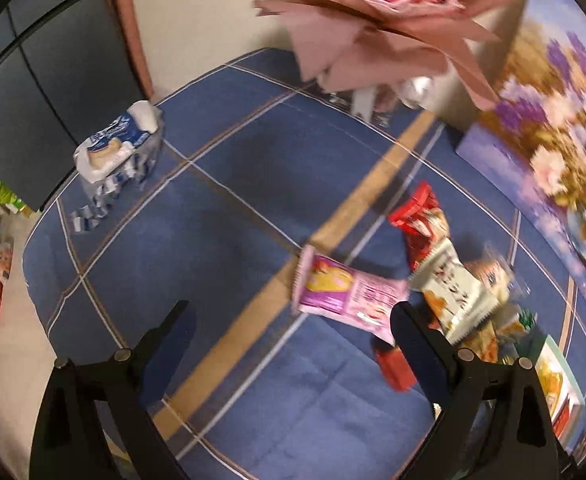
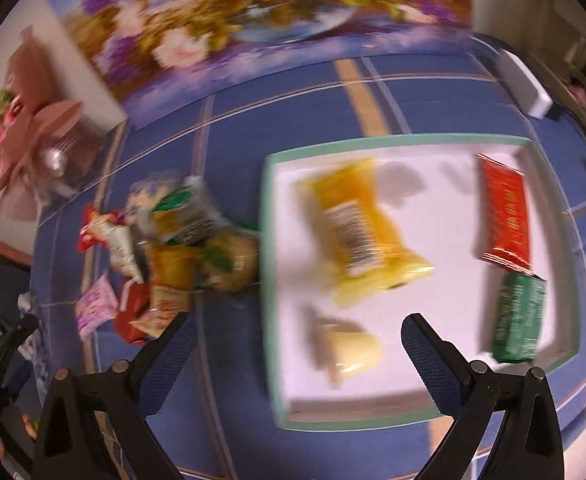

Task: Organize snacks
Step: 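Move both tools back to the snack pile, left tool toward the pink bag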

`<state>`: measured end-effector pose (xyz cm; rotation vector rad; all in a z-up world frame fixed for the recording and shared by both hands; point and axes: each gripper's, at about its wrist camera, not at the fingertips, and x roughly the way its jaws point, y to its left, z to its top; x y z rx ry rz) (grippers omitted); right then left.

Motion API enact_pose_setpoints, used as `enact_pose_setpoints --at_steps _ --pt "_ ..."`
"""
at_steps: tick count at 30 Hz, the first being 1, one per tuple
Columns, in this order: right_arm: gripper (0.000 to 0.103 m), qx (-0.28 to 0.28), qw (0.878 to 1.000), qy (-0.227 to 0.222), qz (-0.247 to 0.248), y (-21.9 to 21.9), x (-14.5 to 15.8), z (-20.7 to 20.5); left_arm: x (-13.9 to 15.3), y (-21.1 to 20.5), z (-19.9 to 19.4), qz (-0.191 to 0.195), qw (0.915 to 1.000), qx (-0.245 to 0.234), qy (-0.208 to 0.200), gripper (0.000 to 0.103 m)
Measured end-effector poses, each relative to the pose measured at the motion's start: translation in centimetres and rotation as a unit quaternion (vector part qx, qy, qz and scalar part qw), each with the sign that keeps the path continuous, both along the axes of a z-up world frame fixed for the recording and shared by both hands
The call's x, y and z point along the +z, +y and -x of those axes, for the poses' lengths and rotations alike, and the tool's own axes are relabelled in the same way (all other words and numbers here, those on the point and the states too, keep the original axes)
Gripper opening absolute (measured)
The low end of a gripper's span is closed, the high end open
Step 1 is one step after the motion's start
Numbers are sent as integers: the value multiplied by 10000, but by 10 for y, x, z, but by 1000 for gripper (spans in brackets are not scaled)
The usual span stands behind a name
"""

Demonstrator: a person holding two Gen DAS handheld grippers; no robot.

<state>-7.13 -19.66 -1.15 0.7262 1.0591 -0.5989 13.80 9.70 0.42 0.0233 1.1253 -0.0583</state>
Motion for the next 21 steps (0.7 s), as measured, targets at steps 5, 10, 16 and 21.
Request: enact_pose_setpoints --at_steps 5,10,16,21 --pt "103 268 9995 -117 -81 27 -2 -29 -5 10 -9 -7 10000 30 70 97" --pt "103 452 9988 -152 -121 46 -4 -49 -12 9 -18 -15 9998 -64 161 97" --pt "103 486 9986 -127 -176 51 -14 -69 -29 2 -31 113 9992 -47 375 97" --pt "103 507 9986 89 -149 52 -27 -82 -49 -10 -42 228 9982 -44 556 97"
